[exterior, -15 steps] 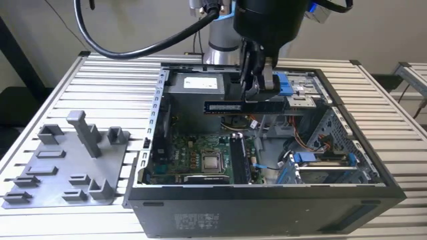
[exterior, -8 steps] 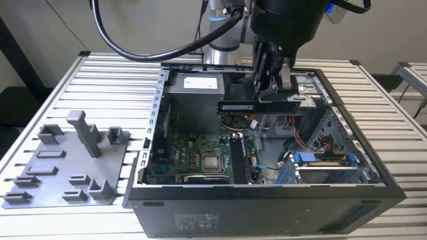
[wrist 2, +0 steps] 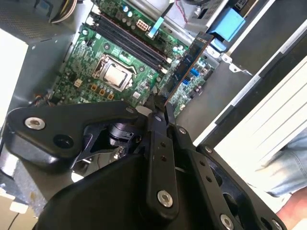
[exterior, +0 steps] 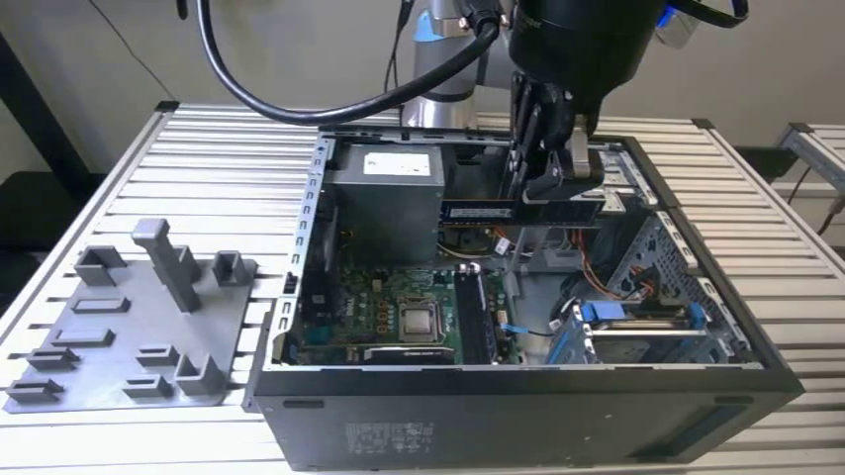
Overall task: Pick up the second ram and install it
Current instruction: 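Pick up the second ram and move it above second insertion slot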
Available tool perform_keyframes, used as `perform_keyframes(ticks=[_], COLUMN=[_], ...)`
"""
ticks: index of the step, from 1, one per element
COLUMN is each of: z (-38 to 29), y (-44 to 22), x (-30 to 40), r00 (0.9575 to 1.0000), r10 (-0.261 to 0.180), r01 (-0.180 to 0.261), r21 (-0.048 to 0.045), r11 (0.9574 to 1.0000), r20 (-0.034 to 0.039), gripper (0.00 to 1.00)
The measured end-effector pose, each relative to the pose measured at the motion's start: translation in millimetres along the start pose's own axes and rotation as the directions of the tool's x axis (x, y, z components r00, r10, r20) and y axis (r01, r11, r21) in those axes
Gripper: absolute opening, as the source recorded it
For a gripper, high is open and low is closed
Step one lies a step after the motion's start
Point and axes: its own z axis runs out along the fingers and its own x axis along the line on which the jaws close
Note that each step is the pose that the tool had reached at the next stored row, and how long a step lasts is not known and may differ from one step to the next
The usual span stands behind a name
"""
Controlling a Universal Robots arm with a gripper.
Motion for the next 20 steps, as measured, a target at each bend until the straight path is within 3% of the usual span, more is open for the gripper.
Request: perform_keyframes(ticks=[6, 20], z=[0.0, 0.9], y=[-0.1, -0.2], x=[-1.0, -18.9], r00=[1.0, 0.9995], r10=[0.0, 0.03], r01=[0.0, -0.03], r21=[0.0, 0.0008], r11=[1.0, 0.9995], r20=[0.0, -0.0004], gripper=[0.14, 0.14])
